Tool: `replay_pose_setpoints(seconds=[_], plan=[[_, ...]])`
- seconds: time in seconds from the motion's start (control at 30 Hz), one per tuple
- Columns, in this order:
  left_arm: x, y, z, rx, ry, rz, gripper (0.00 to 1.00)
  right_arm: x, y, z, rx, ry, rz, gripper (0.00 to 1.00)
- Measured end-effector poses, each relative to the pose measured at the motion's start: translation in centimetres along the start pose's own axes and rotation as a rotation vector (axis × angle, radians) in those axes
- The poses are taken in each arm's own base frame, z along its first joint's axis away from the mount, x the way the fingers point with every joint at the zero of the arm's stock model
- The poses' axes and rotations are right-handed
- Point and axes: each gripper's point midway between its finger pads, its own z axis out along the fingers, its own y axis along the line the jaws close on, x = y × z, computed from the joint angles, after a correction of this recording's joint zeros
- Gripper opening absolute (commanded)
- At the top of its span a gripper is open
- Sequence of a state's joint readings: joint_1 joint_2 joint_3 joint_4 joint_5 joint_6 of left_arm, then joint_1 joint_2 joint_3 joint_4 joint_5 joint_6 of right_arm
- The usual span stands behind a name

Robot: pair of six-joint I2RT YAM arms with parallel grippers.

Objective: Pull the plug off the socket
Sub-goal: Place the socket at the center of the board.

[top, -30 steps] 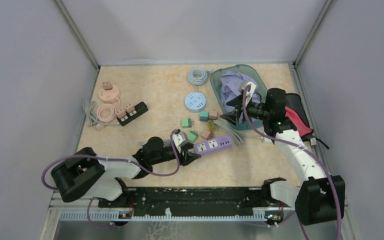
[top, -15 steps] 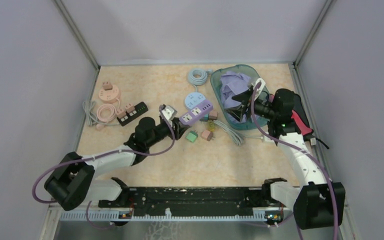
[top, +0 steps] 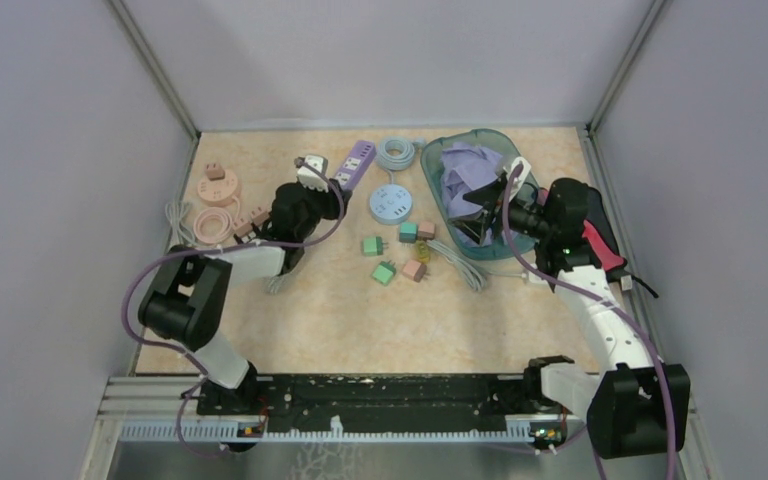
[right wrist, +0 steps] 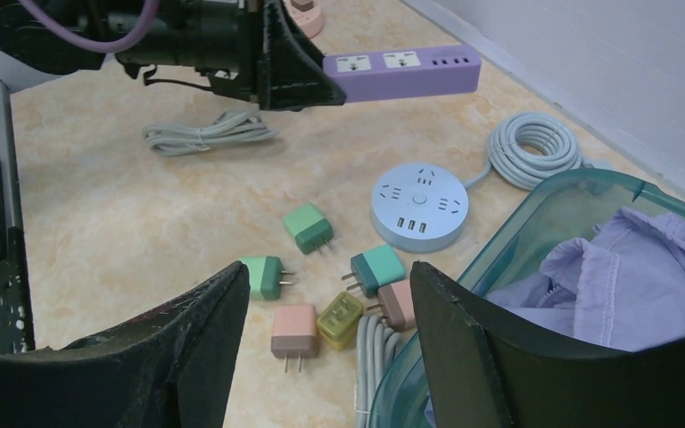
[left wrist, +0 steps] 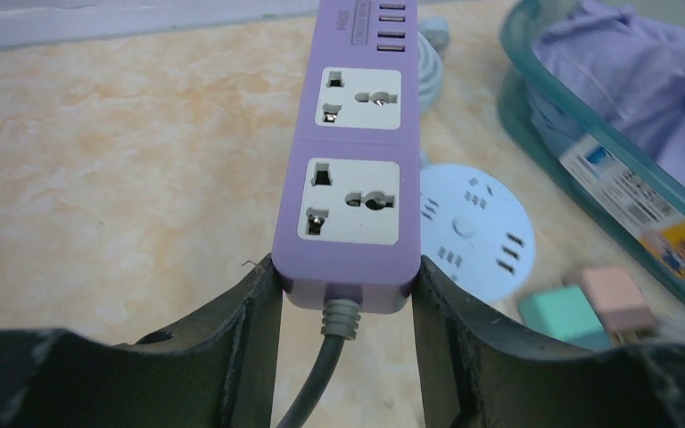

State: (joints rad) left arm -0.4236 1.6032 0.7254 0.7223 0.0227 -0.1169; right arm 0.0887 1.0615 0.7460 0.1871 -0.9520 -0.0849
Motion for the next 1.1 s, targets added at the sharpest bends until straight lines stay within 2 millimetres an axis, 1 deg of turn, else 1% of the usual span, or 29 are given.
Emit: replay_pose_setpoints(seconds=[0.07,0.13,0.27,0.6,0.67,0.7,0.8,0.97,1.0,1.07,1.1], plan=[[-0.2,1.2,1.8,-0.051,-0.006,-0.017,0.0,0.0,0.0,0.0,-0.001,0.0,0.0,0.67],[-0.2,2.1,3.7,-0.088,-0.002,-0.033,0.0,0.0,0.0,0.0,-0.003,0.0,0.0,0.67],[0.3,2.8,7.2,-0.13,0.03,-0.061,0.0,0.0,0.1,0.0,-0.006,-0.001,0.0,0.67],[4.0,5.0,12.1,-0.27,0.168,-0.134,0.0,0.0,0.2,0.0,-0.015,-0.001,0.0,0.67],[4.8,5.4,12.8,-0.297,0.203,-0.152,0.02,0.0,0.2,0.0,-0.016,-0.001,0.001,0.67],[5.0,5.5,13.1,-0.307,0.212,-0.159,0.04,0.0,0.3,0.0,-0.017,-0.001,0.001,0.67],[5.3,5.7,13.7,-0.327,0.231,-0.181,0.31,0.0,0.3,0.0,-0.018,-0.002,-0.001,0.67],[5.5,5.5,13.8,-0.331,0.25,-0.205,0.69,-0.1,0.3,0.0,-0.018,-0.004,-0.003,0.67],[5.6,5.5,13.8,-0.328,0.252,-0.206,0.75,-0.1,0.3,0.0,-0.018,-0.004,-0.003,0.68],[6.0,5.3,13.5,-0.32,0.264,-0.212,0.82,-0.1,0.3,0.0,-0.018,-0.004,-0.003,0.68],[6.6,5.2,13.2,-0.316,0.28,-0.214,0.86,-0.1,0.2,0.0,-0.018,-0.004,-0.003,0.68]])
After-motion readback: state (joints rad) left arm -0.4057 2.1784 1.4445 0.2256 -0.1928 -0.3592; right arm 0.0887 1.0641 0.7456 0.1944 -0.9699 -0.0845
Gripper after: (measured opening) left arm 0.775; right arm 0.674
